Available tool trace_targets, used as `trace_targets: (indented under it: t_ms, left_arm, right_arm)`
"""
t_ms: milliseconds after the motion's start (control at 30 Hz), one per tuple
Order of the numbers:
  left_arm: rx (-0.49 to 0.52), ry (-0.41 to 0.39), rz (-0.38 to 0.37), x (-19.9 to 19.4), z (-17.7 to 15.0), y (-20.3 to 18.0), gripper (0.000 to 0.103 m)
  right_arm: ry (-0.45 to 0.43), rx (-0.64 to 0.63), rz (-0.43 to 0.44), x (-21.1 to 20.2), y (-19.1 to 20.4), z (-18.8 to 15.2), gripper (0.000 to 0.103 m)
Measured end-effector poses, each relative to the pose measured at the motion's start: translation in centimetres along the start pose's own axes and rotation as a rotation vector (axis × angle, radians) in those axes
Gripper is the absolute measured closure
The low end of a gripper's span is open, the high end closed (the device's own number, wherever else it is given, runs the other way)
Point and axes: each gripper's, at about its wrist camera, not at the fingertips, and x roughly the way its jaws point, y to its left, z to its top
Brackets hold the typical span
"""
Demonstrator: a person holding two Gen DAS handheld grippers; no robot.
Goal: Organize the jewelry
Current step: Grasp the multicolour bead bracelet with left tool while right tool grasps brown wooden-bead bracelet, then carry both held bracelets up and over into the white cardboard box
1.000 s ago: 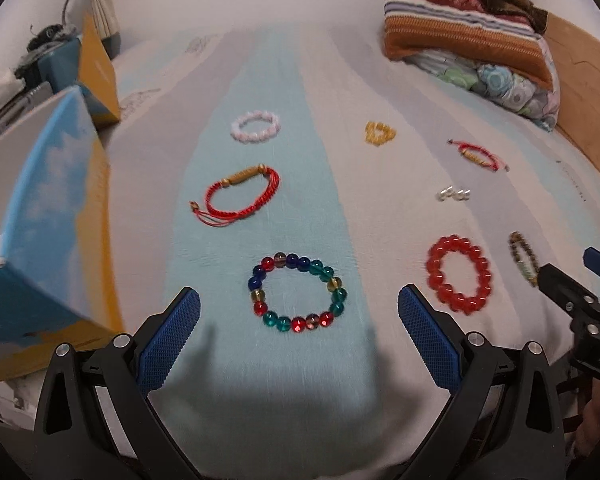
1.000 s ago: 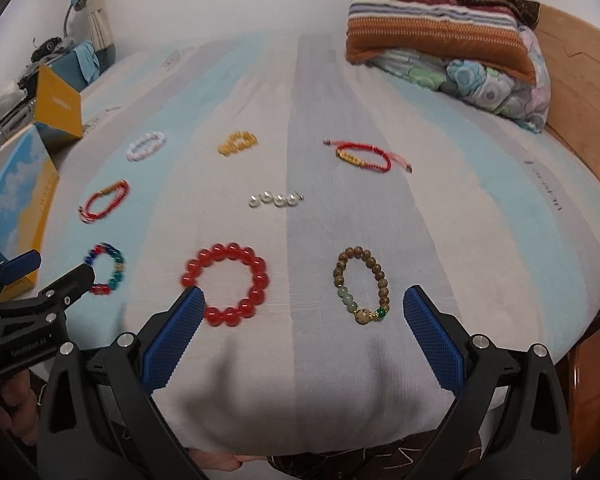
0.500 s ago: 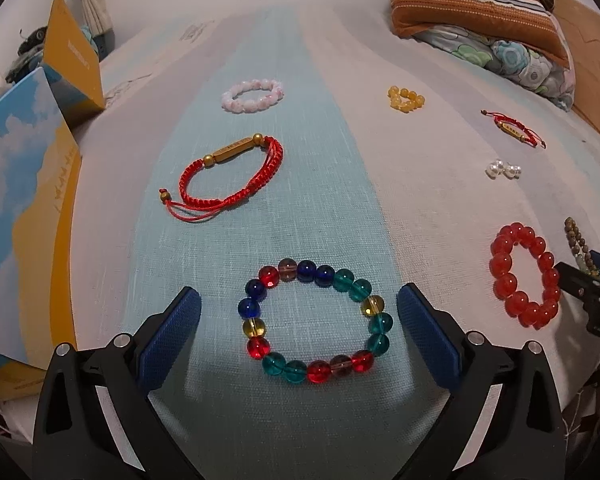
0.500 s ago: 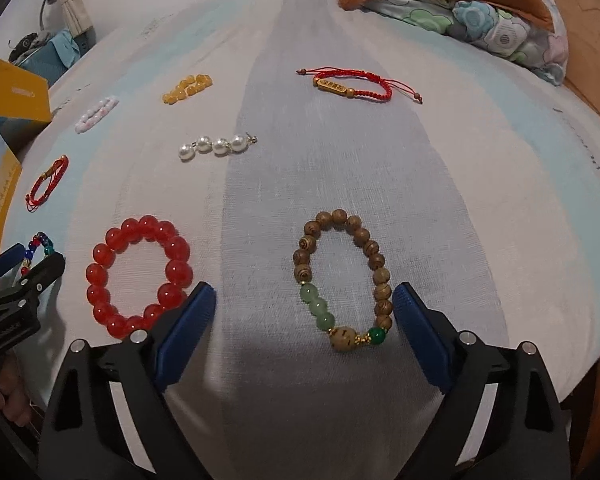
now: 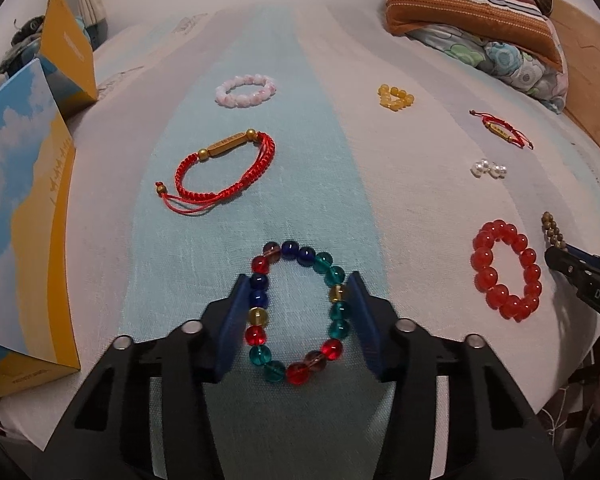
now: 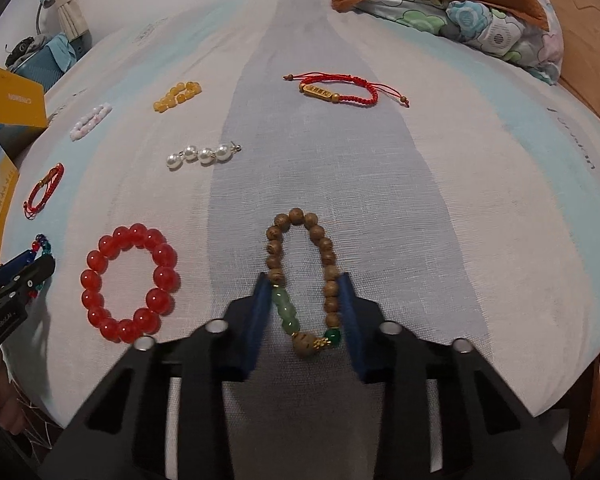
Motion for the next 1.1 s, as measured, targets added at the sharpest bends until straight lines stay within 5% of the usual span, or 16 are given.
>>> trace_targets:
  t_ms: [133, 567, 600, 1100]
  left_arm:
    - [0.013, 0.01, -0.017, -0.2, 0.0, -0.3, 0.084]
    - [-0.011, 0.003, -0.075, -2.4, 0.2, 0.0, 0.085]
    - [-0.009, 0.004, -0.079, -2.6, 0.3, 0.0, 0.094]
    - [-0.006, -0.044, -0.091, -6.1, 1.1, 0.0, 0.094]
  right_arm:
    - [0.008, -0.014, -0.001, 0.0, 0.3, 0.2, 0.087]
    - [-0.033, 0.007, 0.031, -2.5, 0.7, 0.4, 0.089]
    - [-0.04, 0.008, 0.032, -2.8, 0.8, 0.4, 0.089]
    - [-0.104, -0.001, 0.053, -6.7, 2.2, 1.0, 0.089]
